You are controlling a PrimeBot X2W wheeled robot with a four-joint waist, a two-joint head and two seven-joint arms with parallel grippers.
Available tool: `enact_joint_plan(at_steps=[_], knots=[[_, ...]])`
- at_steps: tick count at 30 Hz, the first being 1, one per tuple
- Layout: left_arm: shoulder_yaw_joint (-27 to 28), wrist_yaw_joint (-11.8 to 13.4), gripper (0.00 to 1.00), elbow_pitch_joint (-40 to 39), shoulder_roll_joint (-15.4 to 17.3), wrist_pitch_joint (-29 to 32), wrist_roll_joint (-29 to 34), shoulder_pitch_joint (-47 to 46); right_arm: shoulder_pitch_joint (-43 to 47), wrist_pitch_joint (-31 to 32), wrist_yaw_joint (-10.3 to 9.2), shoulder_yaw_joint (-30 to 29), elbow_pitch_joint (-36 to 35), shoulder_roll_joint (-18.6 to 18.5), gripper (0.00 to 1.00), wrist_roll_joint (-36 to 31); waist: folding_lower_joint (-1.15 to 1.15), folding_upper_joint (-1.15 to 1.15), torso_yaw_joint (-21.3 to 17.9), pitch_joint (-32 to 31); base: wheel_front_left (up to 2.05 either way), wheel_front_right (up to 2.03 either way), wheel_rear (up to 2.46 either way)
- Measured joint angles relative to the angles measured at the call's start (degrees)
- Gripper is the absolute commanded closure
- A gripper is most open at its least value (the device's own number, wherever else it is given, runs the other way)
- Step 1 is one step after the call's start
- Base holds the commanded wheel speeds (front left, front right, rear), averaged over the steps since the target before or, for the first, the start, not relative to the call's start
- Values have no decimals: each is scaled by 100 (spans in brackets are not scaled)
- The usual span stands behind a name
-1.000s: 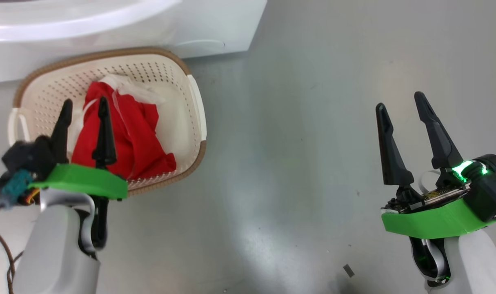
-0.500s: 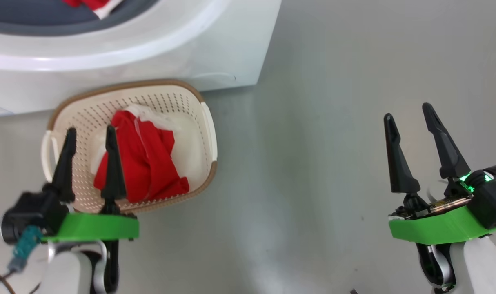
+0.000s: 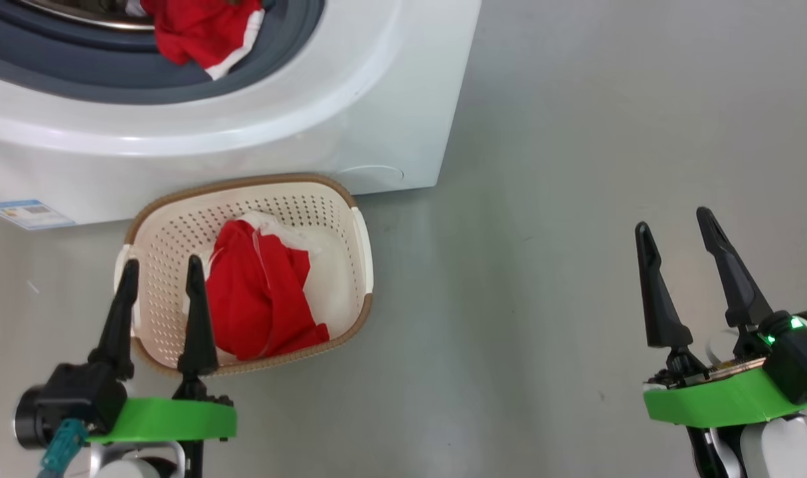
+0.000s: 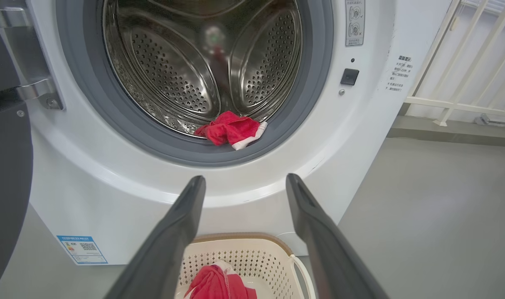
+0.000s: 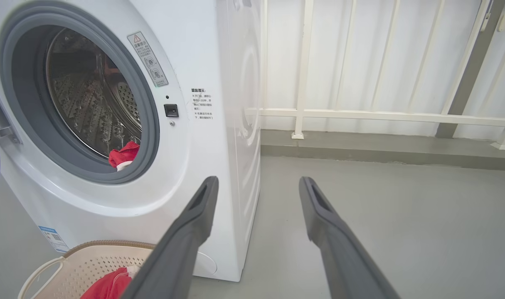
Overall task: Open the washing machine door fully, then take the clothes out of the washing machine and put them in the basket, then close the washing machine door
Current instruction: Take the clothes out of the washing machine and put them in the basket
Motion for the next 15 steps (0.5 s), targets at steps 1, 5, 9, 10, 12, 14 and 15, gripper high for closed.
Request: enact_joint_plan(at_steps=[1, 5, 9, 10, 12, 14, 15], knots=[[0, 8, 0, -2, -2, 0, 0, 44, 48, 0, 0, -11, -4, 0, 0, 0, 0, 0, 5, -43, 0, 0, 0], [-4, 109, 0, -90, -15, 0, 0, 206, 153, 0, -1, -101, -16, 3, 0, -3, 0, 0, 19, -205, 0, 0, 0], [-27, 201, 0, -215, -32, 2, -2, 350, 257, 0, 0, -143, -26, 4, 0, -44, 0, 0, 40, -344, 0, 0, 0], [-31, 204, 0, -227, -33, 8, -4, 391, 299, 0, 0, -148, -31, 4, 0, -45, 0, 0, 45, -379, 0, 0, 0], [-45, 230, 0, -258, -38, 12, -23, 486, 339, 0, -1, -167, -30, 5, 0, -64, 0, 0, 55, -448, 0, 0, 0], [-54, 244, 0, -257, -47, 35, -59, 597, 398, 0, 0, -170, -29, 5, 0, -94, 0, 0, 62, -525, 0, 0, 0], [-56, 244, 0, -250, -49, 36, -63, 654, 439, 0, 0, -170, -19, 7, 0, -94, 0, 0, 65, -568, 0, 0, 0]])
